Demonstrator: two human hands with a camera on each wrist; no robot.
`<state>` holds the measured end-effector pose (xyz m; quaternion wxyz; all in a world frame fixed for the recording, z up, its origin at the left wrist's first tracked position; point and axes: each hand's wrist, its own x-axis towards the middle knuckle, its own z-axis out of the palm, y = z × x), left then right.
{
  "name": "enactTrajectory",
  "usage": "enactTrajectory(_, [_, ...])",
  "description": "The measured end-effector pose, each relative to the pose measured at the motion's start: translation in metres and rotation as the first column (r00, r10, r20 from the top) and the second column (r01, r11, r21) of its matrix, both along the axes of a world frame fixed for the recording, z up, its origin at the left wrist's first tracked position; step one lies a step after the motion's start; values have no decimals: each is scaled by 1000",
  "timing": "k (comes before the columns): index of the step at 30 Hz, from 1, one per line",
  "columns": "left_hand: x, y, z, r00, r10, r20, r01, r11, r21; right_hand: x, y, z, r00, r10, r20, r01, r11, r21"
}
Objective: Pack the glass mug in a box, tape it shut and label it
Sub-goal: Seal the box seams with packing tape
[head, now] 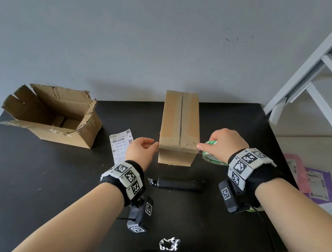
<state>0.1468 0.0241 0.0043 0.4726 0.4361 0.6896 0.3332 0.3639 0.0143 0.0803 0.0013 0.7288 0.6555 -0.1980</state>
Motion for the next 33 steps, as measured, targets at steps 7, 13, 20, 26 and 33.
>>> enactTrajectory(7, [-2,-1,-6,994,-62,-90,58,997,-46,0,-1,-1,1000,-9,-14,9,1000,0])
enactTrajectory(13, [-3,-3,0,979,-84,-184,97,993,63,0,0,-1,1000,10,-16,-10,1000,-7])
enactTrajectory(20, [-2,-6,12,982,-106,-154,120,989,87,1,1,1,999,33,-28,-33,999,-16])
enactTrajectory(26, [11,-23,45,762,-228,-607,522,771,365,1,2,2,998,13,-60,-15,1000,-20])
enactTrajectory(33, [19,-34,40,279,-403,-872,785,619,-35,1,2,4,998,29,-51,-30,999,-27])
